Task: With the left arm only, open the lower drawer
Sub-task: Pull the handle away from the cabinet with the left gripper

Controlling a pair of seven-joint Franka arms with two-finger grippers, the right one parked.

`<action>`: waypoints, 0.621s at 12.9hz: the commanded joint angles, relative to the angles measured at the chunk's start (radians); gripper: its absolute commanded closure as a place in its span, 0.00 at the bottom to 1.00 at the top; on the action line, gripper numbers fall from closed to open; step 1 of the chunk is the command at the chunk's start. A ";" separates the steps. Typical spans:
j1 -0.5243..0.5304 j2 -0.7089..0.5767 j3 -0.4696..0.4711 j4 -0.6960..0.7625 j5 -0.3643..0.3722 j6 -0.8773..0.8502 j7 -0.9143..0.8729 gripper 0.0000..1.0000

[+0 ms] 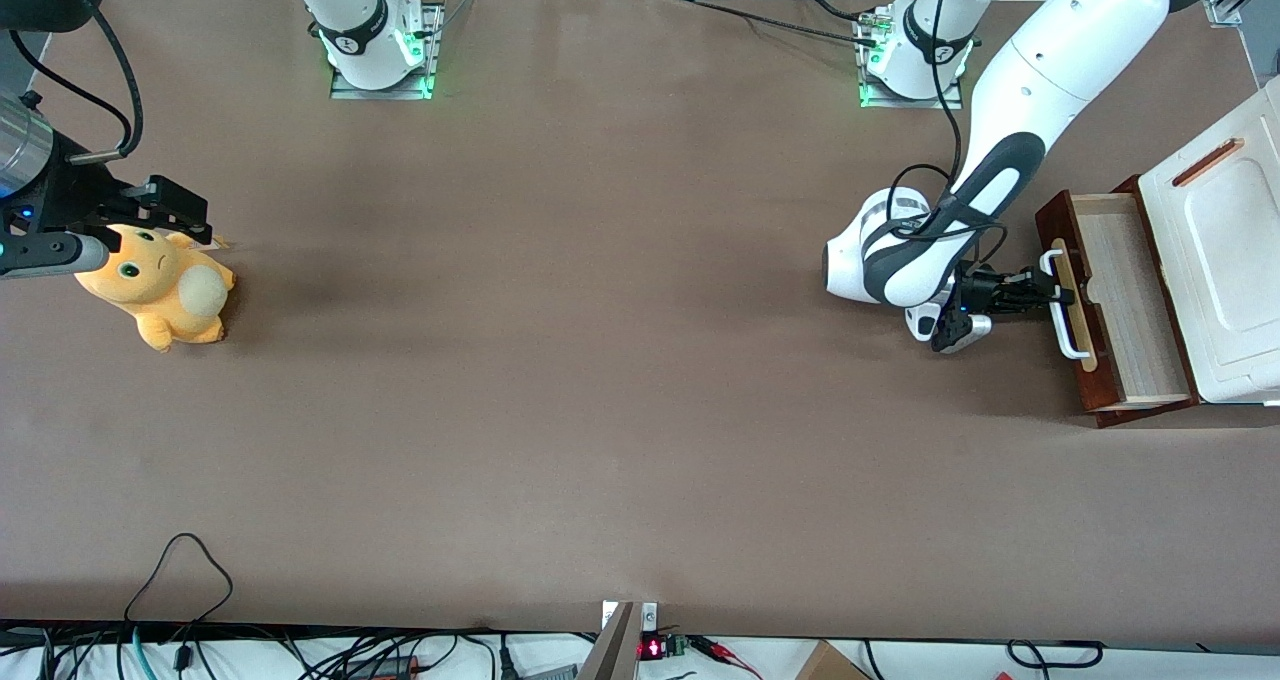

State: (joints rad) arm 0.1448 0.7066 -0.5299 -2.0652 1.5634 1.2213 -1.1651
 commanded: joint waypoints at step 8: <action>-0.005 -0.208 -0.024 0.187 -0.409 0.280 0.267 0.00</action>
State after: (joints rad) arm 0.1388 0.5977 -0.5639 -1.9275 1.3035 1.4110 -1.0075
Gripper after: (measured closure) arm 0.000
